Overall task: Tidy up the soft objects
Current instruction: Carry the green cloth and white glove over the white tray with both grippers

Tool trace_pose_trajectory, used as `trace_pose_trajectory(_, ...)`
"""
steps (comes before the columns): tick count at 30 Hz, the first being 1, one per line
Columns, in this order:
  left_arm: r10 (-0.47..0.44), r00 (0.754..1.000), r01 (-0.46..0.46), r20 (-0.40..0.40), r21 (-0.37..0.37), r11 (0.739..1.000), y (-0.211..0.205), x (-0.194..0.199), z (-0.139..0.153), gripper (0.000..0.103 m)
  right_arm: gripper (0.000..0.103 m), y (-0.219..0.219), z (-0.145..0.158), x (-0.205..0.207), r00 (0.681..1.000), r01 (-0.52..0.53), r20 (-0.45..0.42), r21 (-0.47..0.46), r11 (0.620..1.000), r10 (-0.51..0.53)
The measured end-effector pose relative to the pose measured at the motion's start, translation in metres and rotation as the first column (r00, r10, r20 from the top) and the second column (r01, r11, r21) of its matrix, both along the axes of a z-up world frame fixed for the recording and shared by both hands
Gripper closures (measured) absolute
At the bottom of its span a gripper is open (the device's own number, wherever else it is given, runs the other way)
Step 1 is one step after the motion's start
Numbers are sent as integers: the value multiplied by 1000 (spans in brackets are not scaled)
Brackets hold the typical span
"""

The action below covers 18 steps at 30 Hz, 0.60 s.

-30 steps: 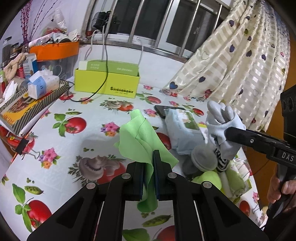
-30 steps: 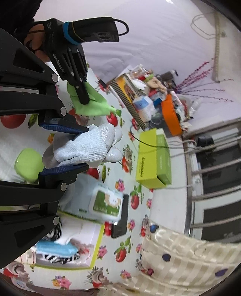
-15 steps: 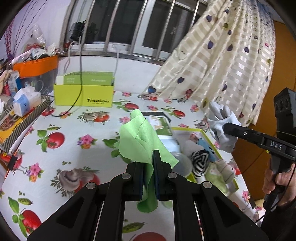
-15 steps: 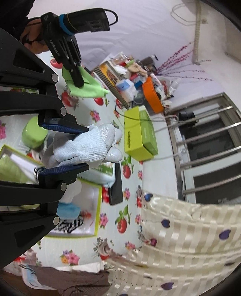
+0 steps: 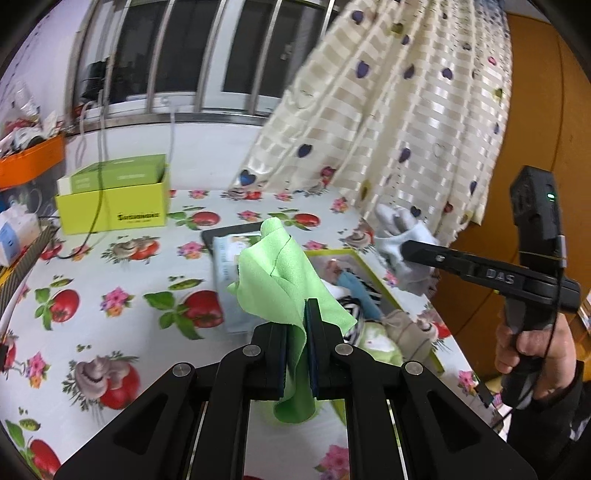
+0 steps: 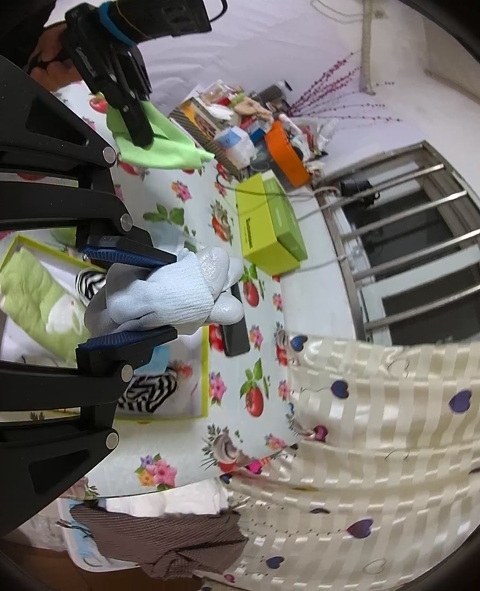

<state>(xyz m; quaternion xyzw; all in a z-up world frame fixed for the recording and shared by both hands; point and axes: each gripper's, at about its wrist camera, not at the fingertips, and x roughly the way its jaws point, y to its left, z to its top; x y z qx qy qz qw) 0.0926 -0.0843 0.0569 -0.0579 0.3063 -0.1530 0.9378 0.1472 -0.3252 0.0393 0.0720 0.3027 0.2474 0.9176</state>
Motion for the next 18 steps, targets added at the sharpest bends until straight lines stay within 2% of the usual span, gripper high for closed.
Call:
trace_pose_trajectory(7,-44,999,44,-25,12,999,-21,7,-7,94,72,-14,-26,22,997,43,-61,-15,999,-44)
trace_pose_trajectory(14,-67,997,69,-49,28,997,-35,14,-14,94,72,-17,-71,54,984,61,-166,-40,997,-67)
trace_pose_trajectory(18,-80,995,83,-64,37,996,-44,18,-18,94,72,-17,-88,64,979,64,-192,-40,997,-71)
